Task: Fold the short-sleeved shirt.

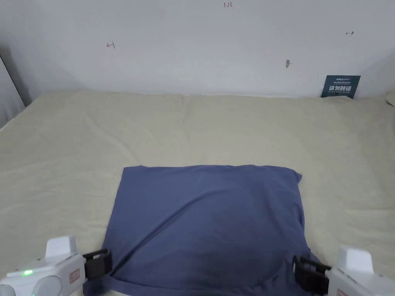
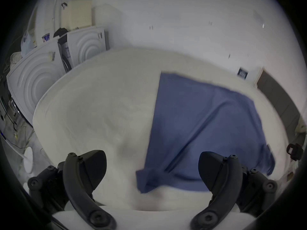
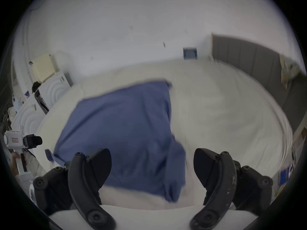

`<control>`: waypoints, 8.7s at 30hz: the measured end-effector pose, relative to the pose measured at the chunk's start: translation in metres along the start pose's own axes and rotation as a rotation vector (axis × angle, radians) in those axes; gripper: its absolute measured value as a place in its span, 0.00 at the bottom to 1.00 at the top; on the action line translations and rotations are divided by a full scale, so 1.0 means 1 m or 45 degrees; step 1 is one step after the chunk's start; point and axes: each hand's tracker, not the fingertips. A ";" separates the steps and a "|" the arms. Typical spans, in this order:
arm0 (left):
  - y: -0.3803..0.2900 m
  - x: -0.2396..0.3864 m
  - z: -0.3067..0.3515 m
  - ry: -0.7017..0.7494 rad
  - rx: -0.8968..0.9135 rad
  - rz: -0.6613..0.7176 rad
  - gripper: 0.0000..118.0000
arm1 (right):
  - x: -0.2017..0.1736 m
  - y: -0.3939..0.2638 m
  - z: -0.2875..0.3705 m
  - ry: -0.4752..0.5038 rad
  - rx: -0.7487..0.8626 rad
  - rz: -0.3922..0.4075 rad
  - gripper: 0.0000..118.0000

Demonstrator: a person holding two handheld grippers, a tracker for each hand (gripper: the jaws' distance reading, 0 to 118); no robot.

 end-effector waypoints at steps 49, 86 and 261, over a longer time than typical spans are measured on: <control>-0.056 -0.015 -0.053 0.087 -0.222 -0.087 0.57 | -0.025 0.032 0.046 -0.192 0.406 0.130 0.01; -0.034 -0.012 -0.027 -0.008 -0.075 0.009 0.01 | 0.017 -0.045 -0.039 -0.141 -0.212 0.002 0.08; 0.105 0.060 -0.025 -0.211 0.217 -0.030 0.01 | -0.047 0.085 0.009 -0.164 0.438 0.148 0.01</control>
